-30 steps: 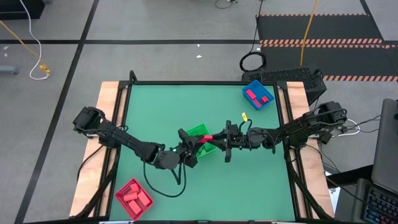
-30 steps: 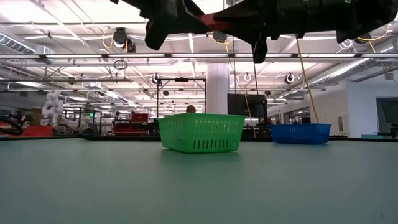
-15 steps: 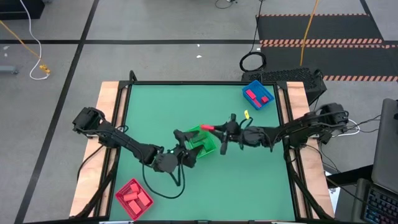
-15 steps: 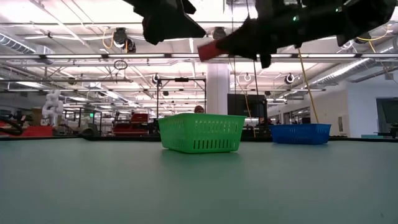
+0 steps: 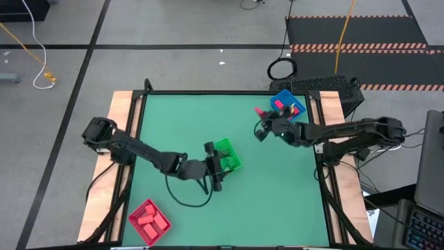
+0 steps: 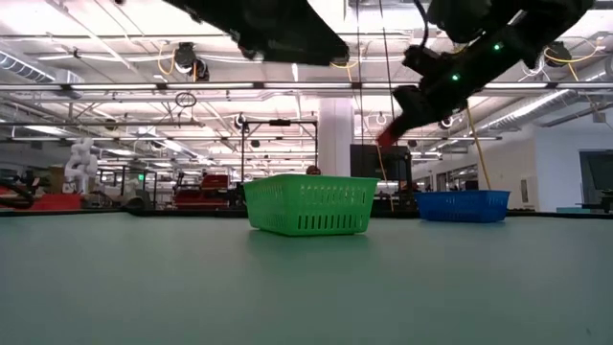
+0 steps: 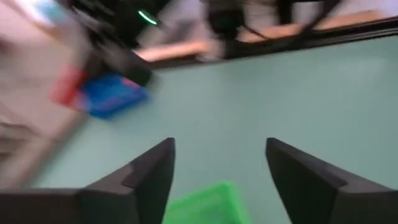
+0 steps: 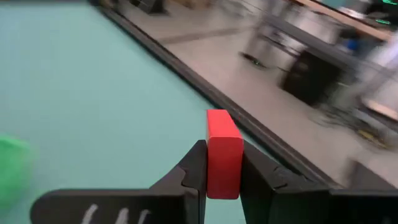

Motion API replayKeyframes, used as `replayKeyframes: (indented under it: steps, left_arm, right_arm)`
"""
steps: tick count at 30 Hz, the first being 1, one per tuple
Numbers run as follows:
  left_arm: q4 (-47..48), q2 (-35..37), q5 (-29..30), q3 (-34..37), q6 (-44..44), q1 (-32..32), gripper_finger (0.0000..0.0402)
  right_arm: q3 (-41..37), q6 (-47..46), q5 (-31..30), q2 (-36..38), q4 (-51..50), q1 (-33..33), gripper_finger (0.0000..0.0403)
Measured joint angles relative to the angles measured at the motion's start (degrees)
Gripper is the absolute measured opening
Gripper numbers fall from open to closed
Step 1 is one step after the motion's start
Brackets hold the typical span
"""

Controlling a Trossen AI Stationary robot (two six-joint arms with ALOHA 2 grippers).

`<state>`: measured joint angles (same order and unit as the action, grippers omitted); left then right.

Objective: Sort & place blocks by color
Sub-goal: Put the light pink block into the blue bin

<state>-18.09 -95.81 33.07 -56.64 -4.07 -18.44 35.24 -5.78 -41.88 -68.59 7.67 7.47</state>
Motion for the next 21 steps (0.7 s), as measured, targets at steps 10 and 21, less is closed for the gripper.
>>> replayKeyframes:
  steps: [10,21]
  left_arm:
    - [10.7,1.3,-13.3,0.0,16.8,6.6,0.0155]
    - [19.8,10.0,-14.9,0.0,13.6,6.6,0.0045]
  right_arm:
    - [-0.9,-4.4,-0.1,8.9,-16.1,12.6,0.0050]
    - [-10.9,-8.8,4.0,12.5,-15.4,22.6,0.0052]
